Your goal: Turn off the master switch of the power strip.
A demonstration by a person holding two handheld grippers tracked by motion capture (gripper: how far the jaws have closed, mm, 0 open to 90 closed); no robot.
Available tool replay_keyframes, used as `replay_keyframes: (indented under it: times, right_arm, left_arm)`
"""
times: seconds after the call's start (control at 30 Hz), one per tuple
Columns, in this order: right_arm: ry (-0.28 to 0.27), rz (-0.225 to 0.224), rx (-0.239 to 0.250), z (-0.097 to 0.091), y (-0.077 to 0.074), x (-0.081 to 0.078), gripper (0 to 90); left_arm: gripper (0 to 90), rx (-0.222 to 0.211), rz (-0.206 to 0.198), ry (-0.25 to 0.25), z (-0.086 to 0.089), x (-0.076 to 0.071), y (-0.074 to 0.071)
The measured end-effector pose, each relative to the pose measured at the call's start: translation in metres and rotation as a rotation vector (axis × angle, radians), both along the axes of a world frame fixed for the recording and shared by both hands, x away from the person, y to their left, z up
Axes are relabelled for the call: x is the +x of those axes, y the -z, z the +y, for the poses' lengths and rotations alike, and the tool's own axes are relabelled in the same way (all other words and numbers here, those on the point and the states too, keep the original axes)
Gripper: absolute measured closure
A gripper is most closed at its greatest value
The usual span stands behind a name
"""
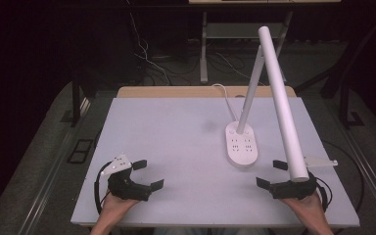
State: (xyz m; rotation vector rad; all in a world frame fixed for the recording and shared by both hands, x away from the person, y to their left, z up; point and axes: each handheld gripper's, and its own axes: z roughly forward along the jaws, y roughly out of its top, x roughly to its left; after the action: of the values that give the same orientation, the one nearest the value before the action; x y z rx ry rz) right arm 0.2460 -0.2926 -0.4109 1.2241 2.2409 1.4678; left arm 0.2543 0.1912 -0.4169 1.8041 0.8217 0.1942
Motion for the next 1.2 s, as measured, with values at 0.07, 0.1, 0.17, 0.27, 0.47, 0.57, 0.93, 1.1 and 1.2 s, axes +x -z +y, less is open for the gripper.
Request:
replay_keyframes:
  times: [0.07, 0.1, 0.17, 0.27, 0.47, 0.57, 0.93, 1.1, 1.2]
  right_arm:
    - [-0.002, 0.007, 0.001, 0.000, 0.000, 0.000, 0.2]
    - [-0.002, 0.008, -0.002, 0.000, 0.000, 0.000, 0.2]
    - [-0.001, 0.010, -0.002, 0.000, 0.001, 0.000, 0.2]
    - [-0.002, 0.015, -0.006, 0.000, 0.002, 0.000, 0.2]
    - [0.001, 0.027, -0.014, -0.001, 0.004, 0.000, 0.2]
    - [0.005, 0.033, -0.009, -0.002, 0.003, -0.001, 0.2]
    - [0.015, 0.045, -0.015, -0.005, 0.004, -0.005, 0.2]
    - [0.016, 0.045, -0.014, -0.006, 0.004, -0.005, 0.2]
    - [0.016, 0.046, -0.015, -0.007, 0.004, -0.005, 0.2]
  left_arm:
    - [0.0, 0.002, -0.002, 0.002, -0.001, 0.000, 0.000]
    - [0.0, 0.002, -0.002, 0.004, -0.001, 0.000, 0.000]
    - [0.0, 0.003, -0.002, 0.011, -0.003, 0.000, 0.000]
    - [0.0, 0.003, 0.000, 0.019, -0.005, 0.000, -0.001]
    - [0.0, 0.008, 0.009, 0.029, -0.009, 0.001, 0.000]
    - [0.0, 0.009, 0.013, 0.036, -0.010, 0.002, -0.001]
    - [0.0, 0.025, 0.016, 0.068, -0.019, 0.005, -0.007]
    - [0.0, 0.046, 0.022, 0.083, -0.024, 0.009, -0.010]
    - [0.0, 0.053, 0.028, 0.091, -0.027, 0.012, -0.014]
